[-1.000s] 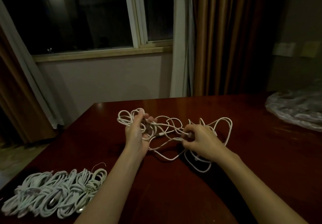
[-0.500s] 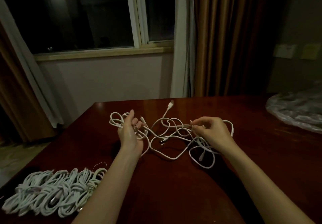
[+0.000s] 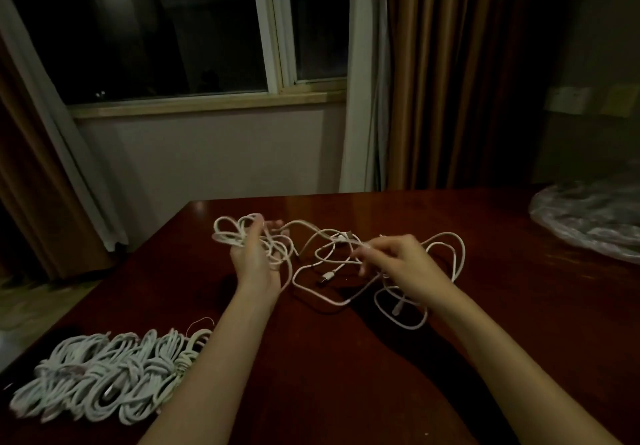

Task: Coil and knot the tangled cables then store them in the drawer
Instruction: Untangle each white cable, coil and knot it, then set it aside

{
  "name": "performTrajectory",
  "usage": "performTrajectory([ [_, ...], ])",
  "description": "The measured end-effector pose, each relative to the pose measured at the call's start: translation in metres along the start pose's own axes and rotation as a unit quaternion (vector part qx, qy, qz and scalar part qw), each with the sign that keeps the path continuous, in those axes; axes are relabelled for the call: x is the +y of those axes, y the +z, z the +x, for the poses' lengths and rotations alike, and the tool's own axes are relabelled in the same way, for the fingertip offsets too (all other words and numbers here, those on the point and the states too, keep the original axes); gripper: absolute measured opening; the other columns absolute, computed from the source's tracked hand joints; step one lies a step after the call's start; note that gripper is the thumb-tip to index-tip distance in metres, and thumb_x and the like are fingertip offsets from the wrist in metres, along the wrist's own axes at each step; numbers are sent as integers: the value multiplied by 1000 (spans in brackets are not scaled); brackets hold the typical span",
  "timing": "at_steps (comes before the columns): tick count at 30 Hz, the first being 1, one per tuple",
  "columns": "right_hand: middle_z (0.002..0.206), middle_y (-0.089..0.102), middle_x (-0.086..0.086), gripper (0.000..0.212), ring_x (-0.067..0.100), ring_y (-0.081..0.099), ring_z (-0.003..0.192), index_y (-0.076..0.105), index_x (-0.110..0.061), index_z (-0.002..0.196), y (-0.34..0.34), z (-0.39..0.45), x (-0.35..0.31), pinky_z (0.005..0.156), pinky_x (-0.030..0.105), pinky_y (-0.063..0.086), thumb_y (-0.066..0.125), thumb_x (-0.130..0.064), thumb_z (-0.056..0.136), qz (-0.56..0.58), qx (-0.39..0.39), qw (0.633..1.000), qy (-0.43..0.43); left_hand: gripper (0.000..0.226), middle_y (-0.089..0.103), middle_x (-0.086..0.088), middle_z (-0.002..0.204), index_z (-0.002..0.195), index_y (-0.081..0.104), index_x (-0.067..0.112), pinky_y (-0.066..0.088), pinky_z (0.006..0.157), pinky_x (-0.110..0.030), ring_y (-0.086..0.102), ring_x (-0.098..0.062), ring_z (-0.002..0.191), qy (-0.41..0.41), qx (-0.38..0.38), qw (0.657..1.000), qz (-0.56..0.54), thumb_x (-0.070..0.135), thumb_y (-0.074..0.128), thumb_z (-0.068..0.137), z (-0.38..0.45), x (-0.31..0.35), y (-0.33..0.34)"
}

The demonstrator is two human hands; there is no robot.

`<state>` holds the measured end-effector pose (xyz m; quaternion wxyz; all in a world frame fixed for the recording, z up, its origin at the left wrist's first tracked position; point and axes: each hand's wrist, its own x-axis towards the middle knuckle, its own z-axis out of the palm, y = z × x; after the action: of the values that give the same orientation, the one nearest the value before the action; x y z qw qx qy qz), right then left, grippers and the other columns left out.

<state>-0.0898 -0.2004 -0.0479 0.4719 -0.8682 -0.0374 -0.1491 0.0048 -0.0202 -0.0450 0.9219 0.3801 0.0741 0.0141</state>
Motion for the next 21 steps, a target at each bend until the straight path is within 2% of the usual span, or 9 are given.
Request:
performTrajectory([
  [3,64,67,-1,22,6,64,63,71,-12,95,-3,1,-7,59,14,48,51,-20,98,208,58,976,27,47,65,-8,92,127,49,-3,50,51,-23,65,-16,75,35,-30,983,180,14,68,88,3,-12,-4],
  [5,64,64,1,23,9,65,62,70,-10,97,-7,1,-9,55,15,49,48,-18,99,301,77,949,58,63,62,-9,115,134,40,4,51,71,-29,63,-24,102,57,-54,960,269,18,74,83,-1,-15,-1],
  [7,68,63,1,24,11,64,66,70,-11,96,-10,1,-9,56,17,51,48,-19,99,343,95,931,81,86,42,-10,147,147,24,13,43,101,-38,46,-26,131,91,-48,927,361,23,77,80,-8,-13,2],
  [10,74,59,-2,24,12,59,74,75,-18,93,-12,3,-5,61,23,49,53,-25,97,316,123,936,93,107,10,-5,162,155,2,19,25,117,-42,17,-22,147,183,-43,890,416,25,78,80,-17,-6,2],
  [12,70,54,-4,25,10,52,68,77,-20,92,-12,3,-4,59,22,40,54,-30,96,284,128,946,94,97,12,0,161,154,11,20,19,120,-42,11,-16,148,322,-60,822,466,30,75,81,-19,-4,0],
  [14,60,47,-6,26,6,42,53,76,-16,92,-11,3,-7,50,18,33,53,-29,96,298,121,942,92,69,36,13,148,143,37,25,21,118,-28,26,-3,140,413,-151,755,487,36,67,82,-24,-7,1],
  [16,59,47,-5,25,3,38,44,73,-10,93,-10,4,-10,42,14,30,52,-23,97,333,112,933,80,38,53,25,118,119,57,29,37,101,-12,47,10,116,383,-277,720,508,37,64,83,-35,-17,6],
  [19,65,54,-3,21,3,49,50,70,-5,95,-9,3,-12,46,13,41,53,-18,96,362,98,925,64,20,63,16,99,105,69,22,44,83,-11,58,4,97,342,-378,652,561,32,68,88,-44,-38,4],
  [21,70,58,-1,20,5,55,56,69,-5,96,-9,3,-12,51,13,46,54,-18,96,385,92,916,60,16,70,8,94,104,73,16,50,80,-19,63,-3,89,314,-387,673,548,22,64,92,-43,-42,5],
])
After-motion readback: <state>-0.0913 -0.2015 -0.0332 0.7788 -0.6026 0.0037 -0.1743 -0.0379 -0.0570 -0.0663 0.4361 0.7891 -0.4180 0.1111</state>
